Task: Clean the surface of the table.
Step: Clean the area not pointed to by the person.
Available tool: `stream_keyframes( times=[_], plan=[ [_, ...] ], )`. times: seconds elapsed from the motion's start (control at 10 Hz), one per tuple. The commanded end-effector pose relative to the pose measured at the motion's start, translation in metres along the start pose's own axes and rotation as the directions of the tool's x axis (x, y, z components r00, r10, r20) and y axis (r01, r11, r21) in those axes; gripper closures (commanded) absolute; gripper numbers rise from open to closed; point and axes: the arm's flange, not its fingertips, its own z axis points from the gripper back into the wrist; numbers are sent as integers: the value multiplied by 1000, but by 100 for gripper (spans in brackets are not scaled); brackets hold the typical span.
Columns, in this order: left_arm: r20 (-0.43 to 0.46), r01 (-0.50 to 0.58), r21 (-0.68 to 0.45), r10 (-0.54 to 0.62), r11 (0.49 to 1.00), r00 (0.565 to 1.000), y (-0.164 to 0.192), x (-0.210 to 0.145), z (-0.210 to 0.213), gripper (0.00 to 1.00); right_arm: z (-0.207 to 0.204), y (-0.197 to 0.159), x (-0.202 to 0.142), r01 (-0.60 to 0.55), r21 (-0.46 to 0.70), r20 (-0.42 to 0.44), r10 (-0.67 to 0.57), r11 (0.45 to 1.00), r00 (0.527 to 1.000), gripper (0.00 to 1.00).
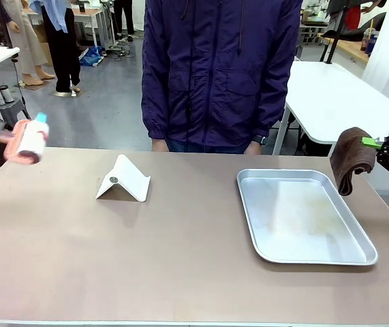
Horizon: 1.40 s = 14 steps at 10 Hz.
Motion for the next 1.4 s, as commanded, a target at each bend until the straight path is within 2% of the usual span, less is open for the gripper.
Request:
stream_keyframes(
  times=[0.0, 0.2, 0.4, 1.3],
  plan=[
    [-48, 50, -78, -54, 996, 997, 2, -51, 37, 78, -2, 6, 4, 11, 24, 11, -11, 1000, 1000, 92],
    [-101, 39, -154, -55, 987, 993, 23, -93, 57, 78, -2, 6, 4, 11, 24, 11, -11, 1000, 1000, 92],
    [-122, 47, -179, -69, 983, 990, 35, -113, 58, 78, -2, 6, 4, 11, 24, 11, -11, 1000, 1000, 92],
    [-109, 23, -160, -41, 987, 993, 28, -114, 60, 78, -2, 6, 4, 11, 24, 11, -11, 1000, 1000, 92]
  ],
)
